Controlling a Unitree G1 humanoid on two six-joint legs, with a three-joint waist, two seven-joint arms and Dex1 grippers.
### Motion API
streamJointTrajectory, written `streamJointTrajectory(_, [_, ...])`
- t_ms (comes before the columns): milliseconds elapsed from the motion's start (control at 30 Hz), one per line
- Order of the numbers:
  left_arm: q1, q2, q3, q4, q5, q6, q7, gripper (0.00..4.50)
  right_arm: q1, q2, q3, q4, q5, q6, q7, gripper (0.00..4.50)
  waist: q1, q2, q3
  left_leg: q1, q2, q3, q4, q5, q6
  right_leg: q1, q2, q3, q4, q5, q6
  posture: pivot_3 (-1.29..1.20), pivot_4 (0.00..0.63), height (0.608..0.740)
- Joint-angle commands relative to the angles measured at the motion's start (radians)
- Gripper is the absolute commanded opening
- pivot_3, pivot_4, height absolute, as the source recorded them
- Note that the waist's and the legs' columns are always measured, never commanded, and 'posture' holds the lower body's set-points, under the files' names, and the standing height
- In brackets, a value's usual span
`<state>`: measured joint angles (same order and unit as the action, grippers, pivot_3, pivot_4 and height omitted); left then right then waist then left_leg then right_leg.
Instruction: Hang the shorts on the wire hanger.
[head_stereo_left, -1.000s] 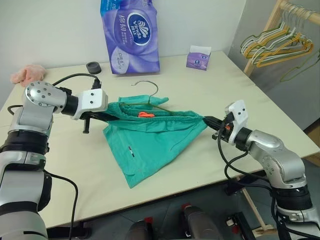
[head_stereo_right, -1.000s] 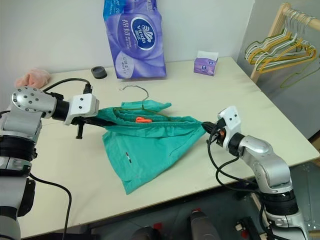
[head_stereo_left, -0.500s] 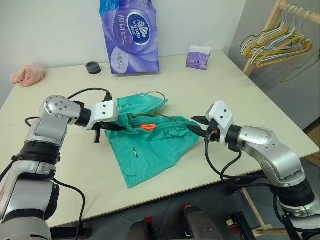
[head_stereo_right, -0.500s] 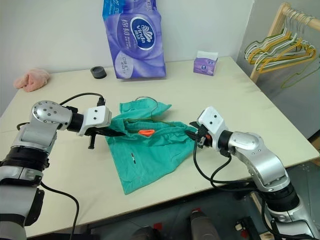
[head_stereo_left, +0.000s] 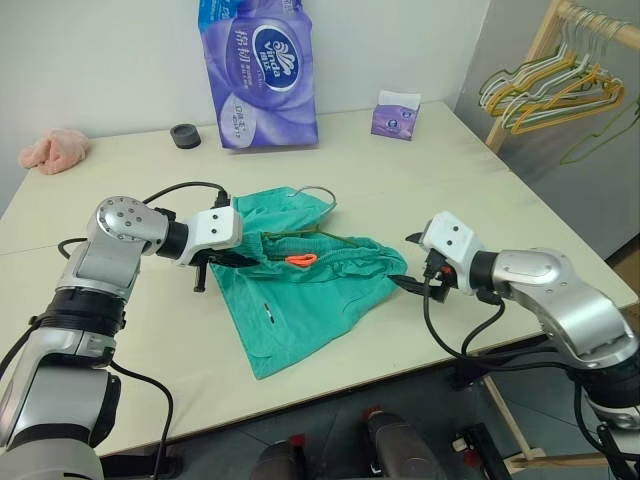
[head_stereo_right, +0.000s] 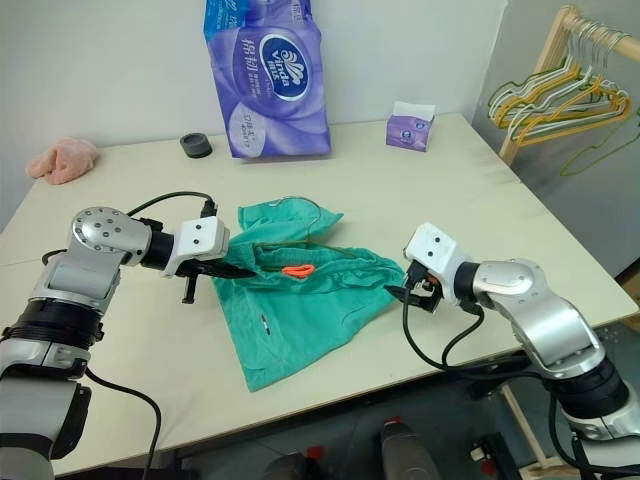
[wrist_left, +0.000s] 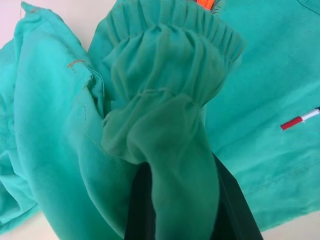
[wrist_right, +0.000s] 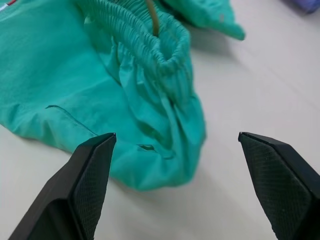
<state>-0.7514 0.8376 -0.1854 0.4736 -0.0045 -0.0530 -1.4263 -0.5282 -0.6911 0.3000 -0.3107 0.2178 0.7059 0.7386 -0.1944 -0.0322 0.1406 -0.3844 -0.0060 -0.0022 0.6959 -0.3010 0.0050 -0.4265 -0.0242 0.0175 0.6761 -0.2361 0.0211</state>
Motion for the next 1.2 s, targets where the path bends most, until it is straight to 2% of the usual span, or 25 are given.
streamJointTrajectory(33, [-0.020,-0.004,0.019,-0.034,-0.022,-0.005,0.003,0.00,-0.093,0.044,0.065,0.099,-0.050,-0.071,0.055,4.18,-0.002,0.000,0.000,0.000,0.000,0.000,0.000,0.000,0.000,0.000,0.000,0.000,0.000,0.000,0.000,-0.23,0.084,0.740])
streamJointTrajectory(200, [-0.019,-0.008,0.023,-0.045,-0.028,0.002,-0.005,0.00,-0.213,0.123,0.142,0.284,-0.104,-0.137,0.137,4.18,-0.001,0.000,0.000,0.000,0.000,0.000,0.000,0.000,0.000,0.000,0.000,0.000,0.001,0.000,0.000,-0.22,0.077,0.740])
streamJointTrajectory(300, [-0.010,-0.007,0.030,-0.063,-0.042,0.014,-0.012,0.00,-0.256,0.144,0.169,0.359,-0.128,-0.169,0.190,3.67,0.001,0.000,0.000,0.000,0.000,-0.001,0.000,0.000,0.000,0.000,0.000,-0.001,0.000,0.000,0.000,-0.21,0.077,0.740])
streamJointTrajectory(633, [0.034,0.000,0.045,-0.117,-0.088,0.049,-0.014,0.00,-0.260,0.162,0.150,0.341,-0.127,-0.158,0.265,0.20,0.000,0.000,0.000,0.000,0.000,-0.001,0.000,0.000,0.000,0.000,-0.001,-0.001,0.001,0.000,0.000,-0.21,0.074,0.740])
streamJointTrajectory(667, [0.034,0.000,0.045,-0.117,-0.091,0.056,-0.016,0.00,-0.257,0.162,0.147,0.331,-0.125,-0.151,0.269,0.01,0.000,0.000,0.000,0.000,0.000,-0.002,0.000,0.000,0.000,0.000,-0.001,-0.001,0.001,0.000,0.000,-0.21,0.074,0.740])
streamJointTrajectory(733, [0.032,0.008,0.038,-0.111,-0.085,0.060,-0.036,0.00,-0.250,0.157,0.139,0.305,-0.114,-0.132,0.282,0.01,0.001,0.000,-0.001,-0.001,0.000,-0.001,0.000,0.000,0.000,0.000,-0.002,-0.001,0.001,0.000,0.000,-0.21,0.073,0.740])
streamJointTrajectory(867, [0.026,0.024,0.027,-0.093,-0.064,0.044,-0.049,1.09,-0.237,0.143,0.126,0.259,-0.100,-0.100,0.297,0.00,0.001,0.000,-0.001,-0.001,-0.001,-0.002,0.000,0.000,0.000,0.000,-0.002,-0.001,0.000,0.000,0.000,-0.21,0.073,0.740])
streamJointTrajectory(1200, [0.007,0.006,0.065,-0.053,-0.109,0.098,-0.030,4.16,-0.196,0.117,0.083,0.172,-0.072,-0.021,0.304,0.00,0.000,0.000,-0.001,-0.001,-0.001,-0.002,0.000,0.000,0.000,0.000,-0.002,-0.001,0.001,0.000,0.000,-0.22,0.080,0.740])
